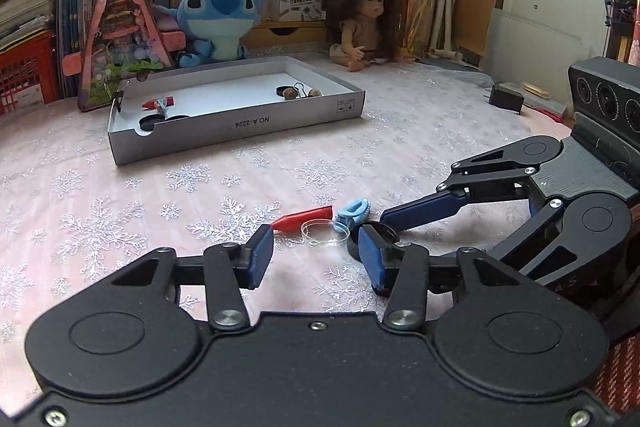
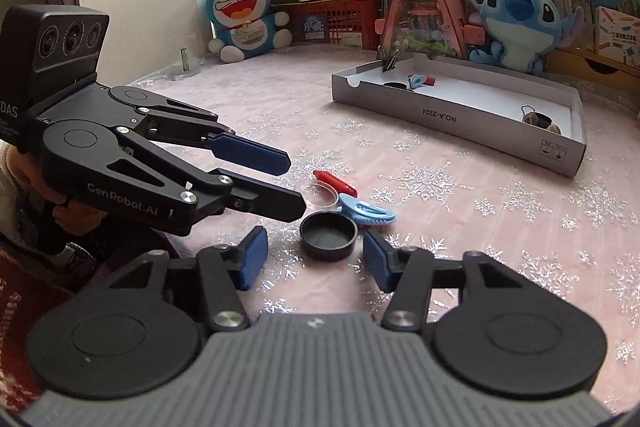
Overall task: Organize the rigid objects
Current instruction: 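Move the left tool to the clear plastic lid while the right tool approaches another black lid, then grasp the clear plastic lid with the left tool while the right tool grasps the black lid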
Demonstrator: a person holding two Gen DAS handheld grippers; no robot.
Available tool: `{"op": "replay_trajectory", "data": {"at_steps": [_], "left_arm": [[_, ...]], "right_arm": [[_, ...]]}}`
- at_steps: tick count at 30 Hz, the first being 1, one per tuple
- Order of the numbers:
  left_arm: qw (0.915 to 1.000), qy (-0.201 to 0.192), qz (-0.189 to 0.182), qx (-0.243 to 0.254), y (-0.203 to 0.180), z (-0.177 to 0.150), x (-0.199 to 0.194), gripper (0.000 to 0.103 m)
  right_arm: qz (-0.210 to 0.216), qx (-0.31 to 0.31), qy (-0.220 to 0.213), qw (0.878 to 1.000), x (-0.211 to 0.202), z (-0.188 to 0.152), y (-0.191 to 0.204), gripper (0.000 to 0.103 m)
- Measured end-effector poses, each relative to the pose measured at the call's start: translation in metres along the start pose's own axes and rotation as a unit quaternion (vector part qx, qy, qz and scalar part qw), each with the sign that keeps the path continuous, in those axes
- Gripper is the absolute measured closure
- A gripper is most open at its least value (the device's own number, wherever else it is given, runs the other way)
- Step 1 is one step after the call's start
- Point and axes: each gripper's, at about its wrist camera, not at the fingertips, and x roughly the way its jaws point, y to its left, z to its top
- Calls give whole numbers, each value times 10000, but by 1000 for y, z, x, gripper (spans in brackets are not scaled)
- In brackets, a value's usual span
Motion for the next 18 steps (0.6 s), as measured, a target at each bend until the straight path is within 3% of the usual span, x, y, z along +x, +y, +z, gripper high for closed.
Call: {"op": "replay_trajectory", "data": {"at_steps": [3, 16, 18], "left_arm": [[10000, 9, -3, -18, 1, 0, 3, 60], [10000, 10, -25, 17, -1, 0, 14, 61], [10000, 13, -7, 37, -3, -1, 16, 62]], "right_arm": [[5, 60, 15, 10000, -1, -1, -2, 67], [-570, 243, -20, 9981, -9, -2, -19, 67], [-631, 300, -28, 9975, -9, -3, -21, 63]]}}
